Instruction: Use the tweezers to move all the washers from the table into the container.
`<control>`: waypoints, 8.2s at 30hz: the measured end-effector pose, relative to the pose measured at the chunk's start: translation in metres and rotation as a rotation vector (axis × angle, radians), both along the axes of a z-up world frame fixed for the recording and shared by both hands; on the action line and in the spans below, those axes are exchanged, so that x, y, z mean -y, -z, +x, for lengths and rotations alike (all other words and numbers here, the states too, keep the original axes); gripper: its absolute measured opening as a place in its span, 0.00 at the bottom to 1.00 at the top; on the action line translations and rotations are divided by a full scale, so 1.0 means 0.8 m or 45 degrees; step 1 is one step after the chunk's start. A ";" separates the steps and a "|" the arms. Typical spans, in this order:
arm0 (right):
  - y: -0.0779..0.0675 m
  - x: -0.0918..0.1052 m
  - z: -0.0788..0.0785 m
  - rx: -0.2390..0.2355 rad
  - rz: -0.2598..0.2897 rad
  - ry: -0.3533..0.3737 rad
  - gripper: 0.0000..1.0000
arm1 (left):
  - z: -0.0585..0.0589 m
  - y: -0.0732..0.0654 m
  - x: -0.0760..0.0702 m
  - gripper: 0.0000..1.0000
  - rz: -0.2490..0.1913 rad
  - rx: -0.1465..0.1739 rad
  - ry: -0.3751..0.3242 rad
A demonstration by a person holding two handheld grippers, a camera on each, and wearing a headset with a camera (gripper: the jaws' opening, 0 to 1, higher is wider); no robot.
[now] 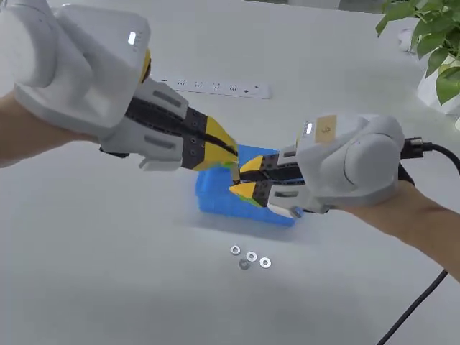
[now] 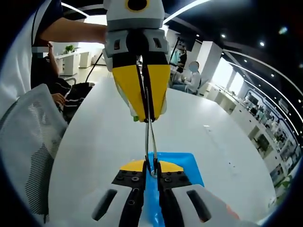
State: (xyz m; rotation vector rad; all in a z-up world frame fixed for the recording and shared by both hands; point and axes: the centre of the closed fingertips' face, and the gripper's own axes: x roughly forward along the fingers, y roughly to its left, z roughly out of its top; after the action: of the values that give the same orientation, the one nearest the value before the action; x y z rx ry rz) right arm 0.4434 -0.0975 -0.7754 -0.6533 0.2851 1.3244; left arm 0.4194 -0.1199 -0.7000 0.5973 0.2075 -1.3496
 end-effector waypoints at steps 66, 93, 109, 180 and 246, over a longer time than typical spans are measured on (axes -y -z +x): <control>0.108 0.016 0.068 -0.301 -0.076 0.158 0.11 | 0.087 0.107 0.016 0.06 0.012 -0.255 -0.044; 0.047 0.003 0.048 -0.217 -0.003 0.150 0.12 | 0.049 0.040 0.011 0.05 0.016 -0.161 -0.005; 0.001 -0.004 -0.021 -0.095 0.066 0.039 0.14 | -0.024 -0.003 0.006 0.05 0.013 -0.105 0.066; 0.099 0.039 -0.086 -0.336 0.021 0.221 0.16 | -0.073 0.094 0.046 0.05 -0.028 -0.322 0.111; 0.047 0.033 -0.068 -0.225 0.013 0.162 0.11 | -0.060 0.041 0.039 0.05 -0.038 -0.181 0.078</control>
State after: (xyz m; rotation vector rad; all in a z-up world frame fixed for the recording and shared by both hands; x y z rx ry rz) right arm 0.3893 -0.1239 -0.8130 -0.5018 0.4554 1.2618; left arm 0.3715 -0.1509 -0.7329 0.4861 0.2854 -1.4534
